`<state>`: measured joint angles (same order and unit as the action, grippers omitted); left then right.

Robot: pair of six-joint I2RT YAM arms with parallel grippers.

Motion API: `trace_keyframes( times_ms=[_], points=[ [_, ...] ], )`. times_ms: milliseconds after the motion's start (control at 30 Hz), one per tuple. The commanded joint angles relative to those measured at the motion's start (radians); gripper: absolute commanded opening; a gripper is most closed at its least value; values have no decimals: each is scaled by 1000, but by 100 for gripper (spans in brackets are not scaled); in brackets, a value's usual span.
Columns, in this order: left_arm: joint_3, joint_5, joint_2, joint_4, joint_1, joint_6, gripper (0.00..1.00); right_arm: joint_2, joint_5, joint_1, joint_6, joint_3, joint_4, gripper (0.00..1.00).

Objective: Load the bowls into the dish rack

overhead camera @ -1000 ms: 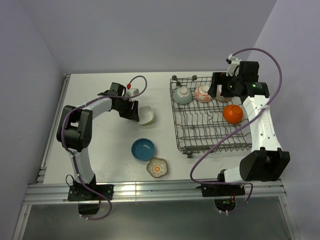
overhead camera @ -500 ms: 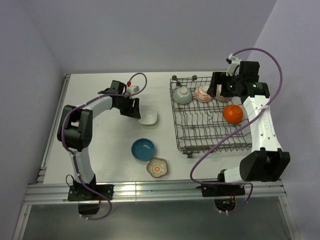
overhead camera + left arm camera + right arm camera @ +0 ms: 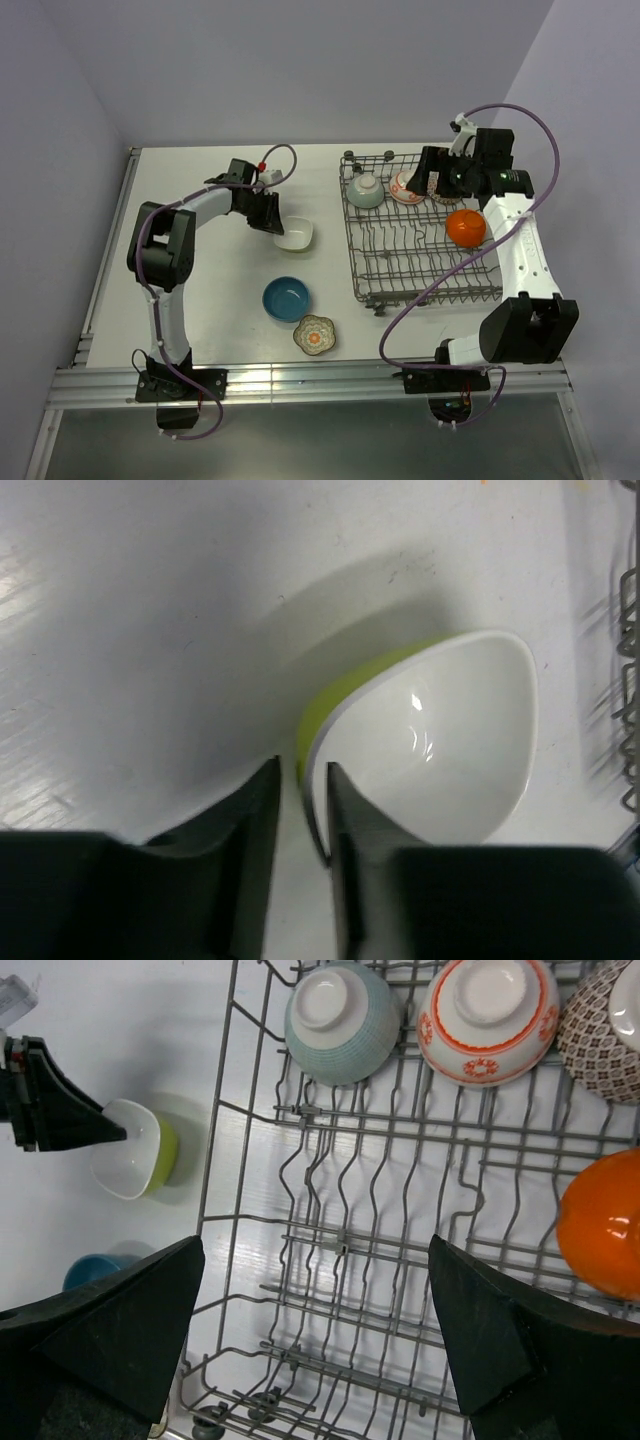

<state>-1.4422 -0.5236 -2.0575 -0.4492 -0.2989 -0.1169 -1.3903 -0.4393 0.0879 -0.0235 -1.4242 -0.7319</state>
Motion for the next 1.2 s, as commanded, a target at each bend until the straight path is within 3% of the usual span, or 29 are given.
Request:
trace_keyframes(
  times_ms=[0,167,367,600,667,700,933,1167],
  points=[
    [-43,-44,-21,15,-5,-44,26,27,-45,6,-61,33,87,100],
    [-29,-64,-13,49,0,-79,0,37,-81,0,-159,103,164,100],
    [29,-252,114,246,55,-237,0,42,-145,-31,-260,123,216,100],
    [85,-383,237,649,55,-622,0,31,-151,-83,-371,90,272,100],
    [109,-412,247,754,47,-717,0,19,-153,-147,-377,56,255,100],
    [141,-418,252,877,44,-804,0,17,-157,-163,-368,53,250,100],
    [282,-392,252,1321,14,-1098,0,7,-259,-267,-398,44,284,100],
    [338,-375,189,1544,4,-1271,0,-44,-257,-329,-395,-16,307,100]
  ],
)
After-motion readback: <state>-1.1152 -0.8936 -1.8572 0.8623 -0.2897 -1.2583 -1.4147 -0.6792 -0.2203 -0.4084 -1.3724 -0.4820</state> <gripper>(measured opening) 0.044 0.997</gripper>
